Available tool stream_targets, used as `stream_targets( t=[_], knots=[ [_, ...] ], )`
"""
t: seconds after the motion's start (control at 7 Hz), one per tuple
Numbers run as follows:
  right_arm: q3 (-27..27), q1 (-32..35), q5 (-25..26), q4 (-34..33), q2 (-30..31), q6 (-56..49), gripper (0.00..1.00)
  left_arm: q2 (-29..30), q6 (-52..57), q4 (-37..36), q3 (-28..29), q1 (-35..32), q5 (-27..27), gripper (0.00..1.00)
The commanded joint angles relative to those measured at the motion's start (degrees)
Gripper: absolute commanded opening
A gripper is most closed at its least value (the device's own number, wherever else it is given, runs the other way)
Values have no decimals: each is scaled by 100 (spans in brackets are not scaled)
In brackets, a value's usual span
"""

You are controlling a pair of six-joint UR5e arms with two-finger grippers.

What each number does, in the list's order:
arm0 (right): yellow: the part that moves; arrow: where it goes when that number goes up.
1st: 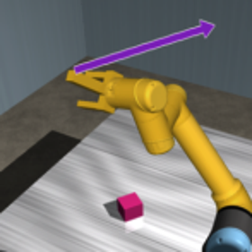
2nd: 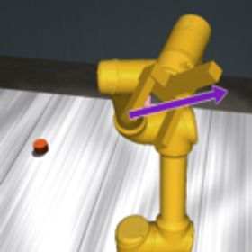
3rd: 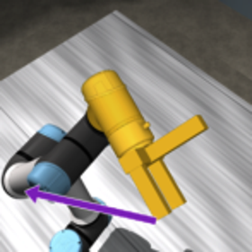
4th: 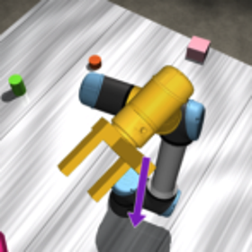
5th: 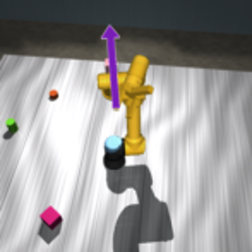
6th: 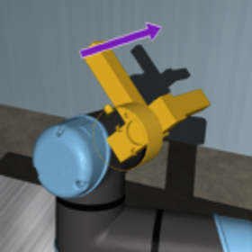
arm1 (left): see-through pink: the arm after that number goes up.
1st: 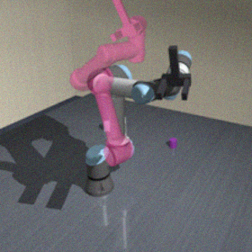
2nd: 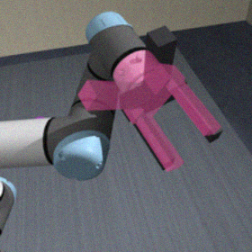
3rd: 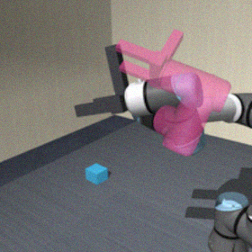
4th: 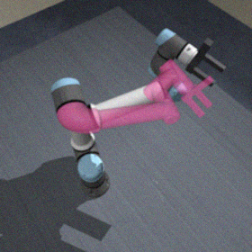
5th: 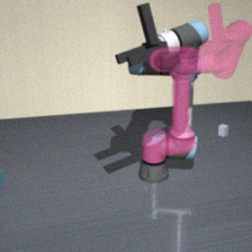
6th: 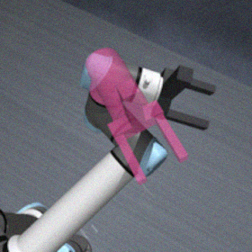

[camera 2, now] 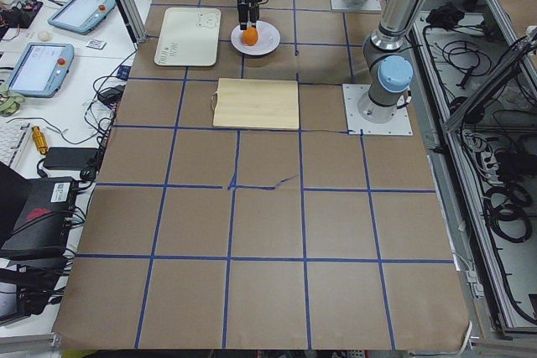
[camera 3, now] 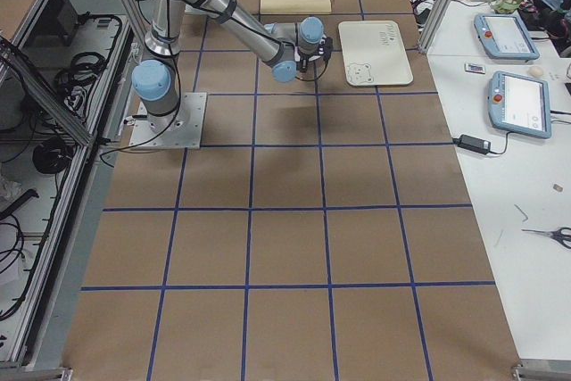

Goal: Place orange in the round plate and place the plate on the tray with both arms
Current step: 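Close the right gripper on the plate rim nearest it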

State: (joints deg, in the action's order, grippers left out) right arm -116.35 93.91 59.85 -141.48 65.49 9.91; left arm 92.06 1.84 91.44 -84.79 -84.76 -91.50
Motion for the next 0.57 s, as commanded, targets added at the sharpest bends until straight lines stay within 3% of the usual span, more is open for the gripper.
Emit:
stream_targets(
  t=[0.0,0.14,0.43],
  knots=[
    [16,188,18,-55,-10,125,61,-4,1,-4,-11,-5,-35,100],
    [-1,189,53,-64,-19,152,39,-4,-8,-4,-2,-5,-9,100],
    [7,180,88,-64,-2,161,17,-13,-8,-4,-2,-5,-43,100]
  ],
)
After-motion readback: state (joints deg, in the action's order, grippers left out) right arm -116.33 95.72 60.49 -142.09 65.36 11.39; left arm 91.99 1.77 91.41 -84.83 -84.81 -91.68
